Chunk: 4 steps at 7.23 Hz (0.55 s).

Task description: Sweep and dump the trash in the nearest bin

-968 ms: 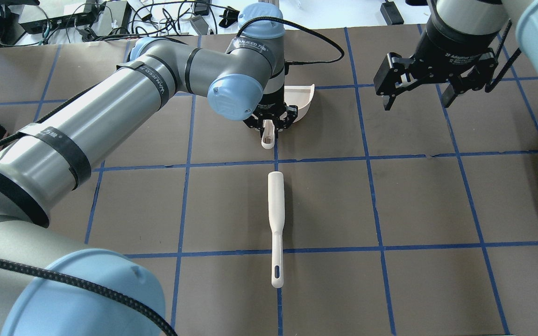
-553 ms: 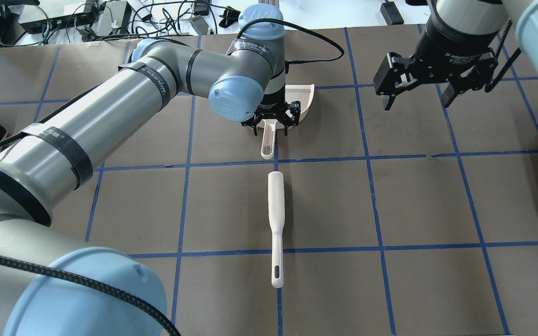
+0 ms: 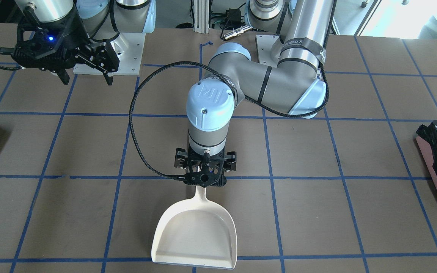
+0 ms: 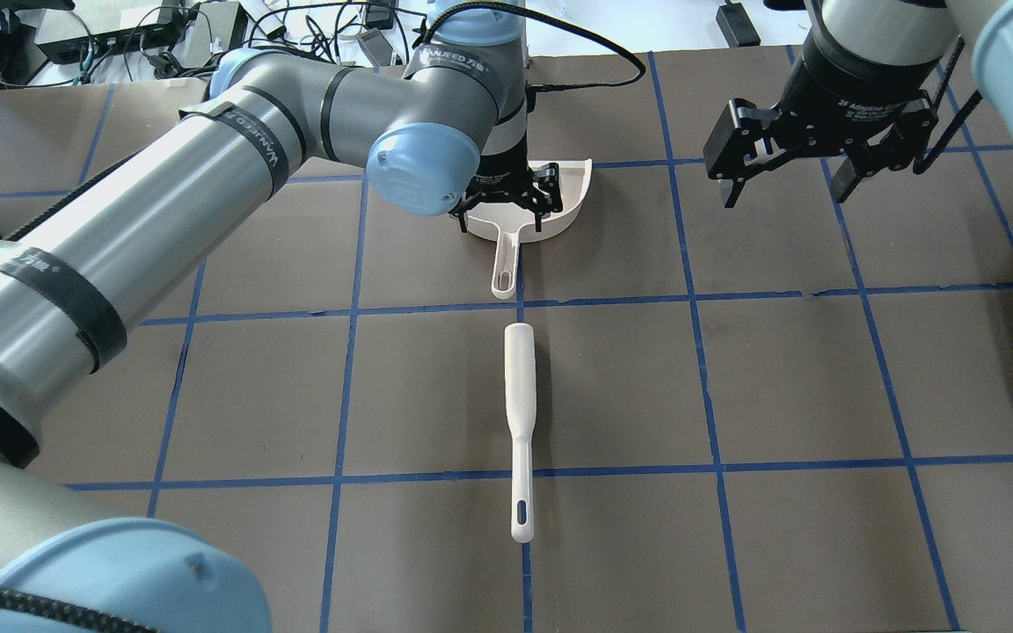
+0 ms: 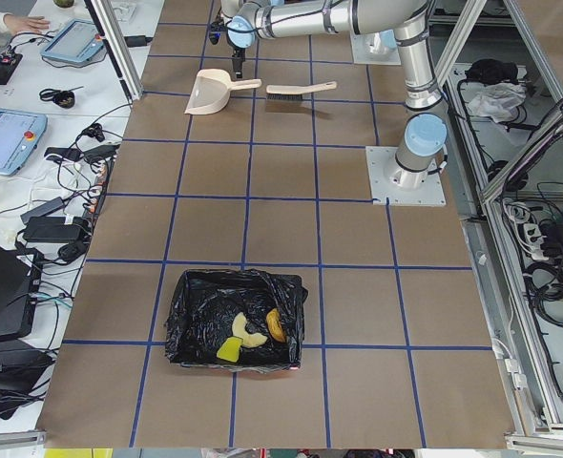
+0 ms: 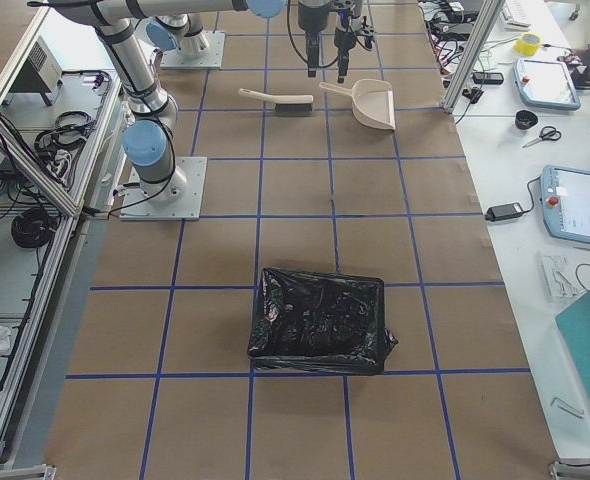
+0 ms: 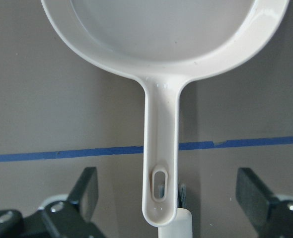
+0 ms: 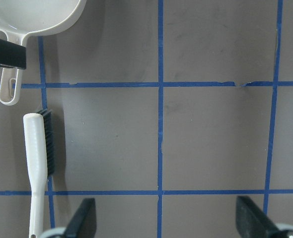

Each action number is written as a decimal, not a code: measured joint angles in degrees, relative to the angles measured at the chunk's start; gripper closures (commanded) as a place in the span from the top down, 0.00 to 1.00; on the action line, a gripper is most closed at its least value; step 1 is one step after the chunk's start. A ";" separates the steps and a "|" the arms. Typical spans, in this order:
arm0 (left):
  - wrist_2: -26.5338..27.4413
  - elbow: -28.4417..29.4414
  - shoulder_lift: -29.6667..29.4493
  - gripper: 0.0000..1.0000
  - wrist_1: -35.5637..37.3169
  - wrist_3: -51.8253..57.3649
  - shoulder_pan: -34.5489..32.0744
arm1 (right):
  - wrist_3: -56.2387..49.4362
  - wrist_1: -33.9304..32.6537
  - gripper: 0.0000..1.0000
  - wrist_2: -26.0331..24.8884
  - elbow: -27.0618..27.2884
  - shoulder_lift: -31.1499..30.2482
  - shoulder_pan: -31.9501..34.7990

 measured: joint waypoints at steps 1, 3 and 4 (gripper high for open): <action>0.18 -0.55 2.12 1.00 -0.44 1.80 1.97 | 0.01 0.00 1.00 0.06 -0.05 -0.02 0.01; 0.99 -3.95 6.81 1.00 -1.13 4.40 6.61 | 0.05 0.00 1.00 0.12 -0.09 -0.04 0.03; 2.45 -6.20 9.65 1.00 -2.32 4.82 8.56 | 0.04 0.00 1.00 0.08 -0.09 -0.05 0.02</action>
